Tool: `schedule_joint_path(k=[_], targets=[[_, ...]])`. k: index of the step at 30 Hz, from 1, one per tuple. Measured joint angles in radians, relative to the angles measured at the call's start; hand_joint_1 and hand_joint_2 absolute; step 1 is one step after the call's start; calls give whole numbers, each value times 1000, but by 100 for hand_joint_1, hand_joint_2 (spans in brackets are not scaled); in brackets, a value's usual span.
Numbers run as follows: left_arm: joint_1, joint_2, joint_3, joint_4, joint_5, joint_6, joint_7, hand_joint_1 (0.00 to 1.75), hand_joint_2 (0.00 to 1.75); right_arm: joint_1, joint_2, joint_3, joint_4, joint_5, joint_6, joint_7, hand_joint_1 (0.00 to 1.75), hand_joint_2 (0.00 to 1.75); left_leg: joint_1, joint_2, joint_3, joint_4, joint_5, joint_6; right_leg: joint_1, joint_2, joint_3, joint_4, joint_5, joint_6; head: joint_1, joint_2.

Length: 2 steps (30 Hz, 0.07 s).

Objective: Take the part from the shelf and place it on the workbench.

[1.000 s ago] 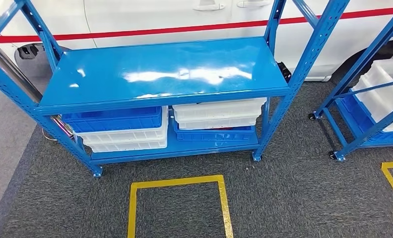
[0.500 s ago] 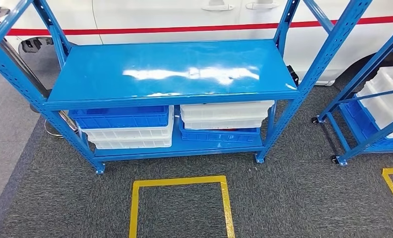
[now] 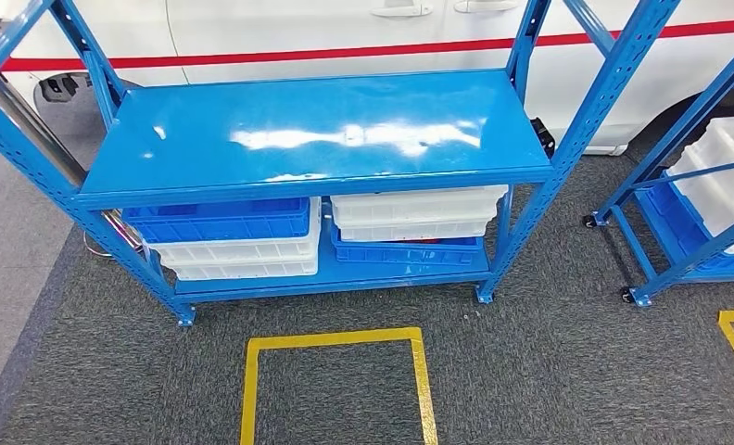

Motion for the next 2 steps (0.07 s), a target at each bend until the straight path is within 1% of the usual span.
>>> schedule_joint_path(k=[2], targets=[[0, 0, -5, 0, -7, 11, 3, 0, 175, 0, 0, -1, 0, 3, 0, 5, 0, 175, 0, 0, 1, -1, 0, -1, 0, 0, 0, 0, -1, -1, 0, 0]])
